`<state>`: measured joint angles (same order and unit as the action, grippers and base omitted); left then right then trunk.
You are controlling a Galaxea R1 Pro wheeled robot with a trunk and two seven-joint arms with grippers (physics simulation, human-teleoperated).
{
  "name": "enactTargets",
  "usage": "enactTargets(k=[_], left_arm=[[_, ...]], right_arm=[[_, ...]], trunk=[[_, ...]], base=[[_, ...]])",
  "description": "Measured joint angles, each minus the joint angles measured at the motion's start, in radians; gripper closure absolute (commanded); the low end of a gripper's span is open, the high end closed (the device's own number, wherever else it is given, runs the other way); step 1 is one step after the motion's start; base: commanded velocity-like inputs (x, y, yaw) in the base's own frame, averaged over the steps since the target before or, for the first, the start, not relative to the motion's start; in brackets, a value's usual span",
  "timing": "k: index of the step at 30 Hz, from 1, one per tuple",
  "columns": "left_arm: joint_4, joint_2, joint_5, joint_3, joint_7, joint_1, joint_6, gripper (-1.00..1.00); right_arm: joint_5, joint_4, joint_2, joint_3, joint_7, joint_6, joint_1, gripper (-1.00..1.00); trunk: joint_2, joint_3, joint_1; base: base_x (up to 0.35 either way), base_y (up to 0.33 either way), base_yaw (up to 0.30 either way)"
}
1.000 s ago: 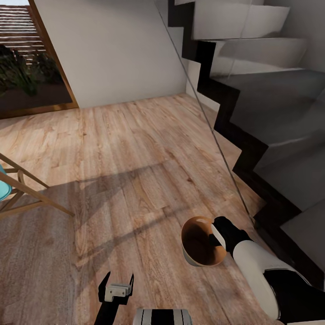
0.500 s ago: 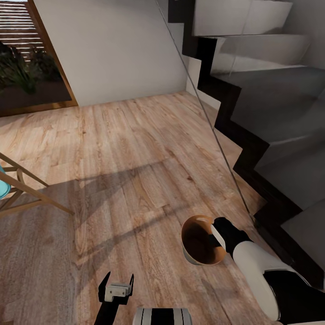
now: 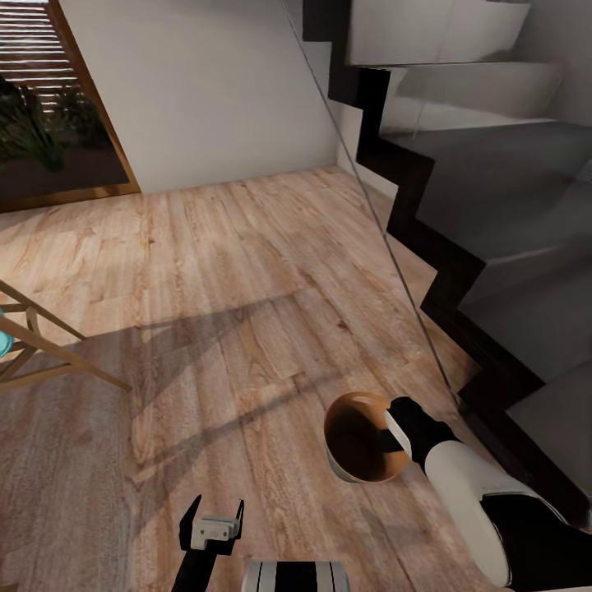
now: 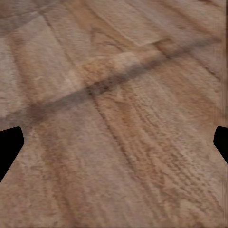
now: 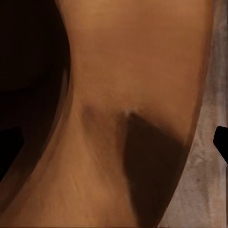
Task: Put the three can of soda from the living room inside the tash can in the kitchen.
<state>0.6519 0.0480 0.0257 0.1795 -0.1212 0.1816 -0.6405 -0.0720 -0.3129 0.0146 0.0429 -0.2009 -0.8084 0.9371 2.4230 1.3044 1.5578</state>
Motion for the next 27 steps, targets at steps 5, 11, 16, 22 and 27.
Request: enactTargets(k=[5, 11, 16, 22, 27], left_arm=[[0.000, 0.000, 0.000, 0.000, 0.000, 0.000, -0.001, -1.00], [0.000, 0.000, 0.000, 0.000, 0.000, -0.001, -0.001, -1.00], [0.000, 0.000, 0.000, 0.000, 0.001, 0.000, -0.001, -1.00], [0.000, 0.000, 0.000, 0.000, 0.000, 0.000, 0.000, -1.00], [0.000, 0.000, 0.000, 0.000, 0.000, 0.000, 0.000, -1.00]], right_arm=[[0.000, 0.000, 0.001, 0.000, 0.000, 0.000, -0.001, -1.00], [0.000, 0.000, 0.000, 0.000, 0.000, 0.000, -0.002, -1.00], [0.000, 0.000, 0.001, 0.000, 0.000, 0.000, -0.003, -1.00], [0.000, 0.000, -0.001, 0.000, 0.000, 0.001, -0.004, -1.00], [0.000, 0.000, -0.002, 0.000, 0.000, 0.007, -0.006, -1.00]], trunk=[[0.000, 0.000, 0.000], [0.000, 0.000, 0.000], [0.000, 0.000, 0.000], [0.000, 0.000, 0.000], [0.000, 0.000, 0.000]], base=[[0.000, -0.054, 0.000], [0.000, -0.008, 0.000], [0.000, -0.001, 0.000], [0.000, 0.000, 0.000], [0.000, -0.052, 0.000]])
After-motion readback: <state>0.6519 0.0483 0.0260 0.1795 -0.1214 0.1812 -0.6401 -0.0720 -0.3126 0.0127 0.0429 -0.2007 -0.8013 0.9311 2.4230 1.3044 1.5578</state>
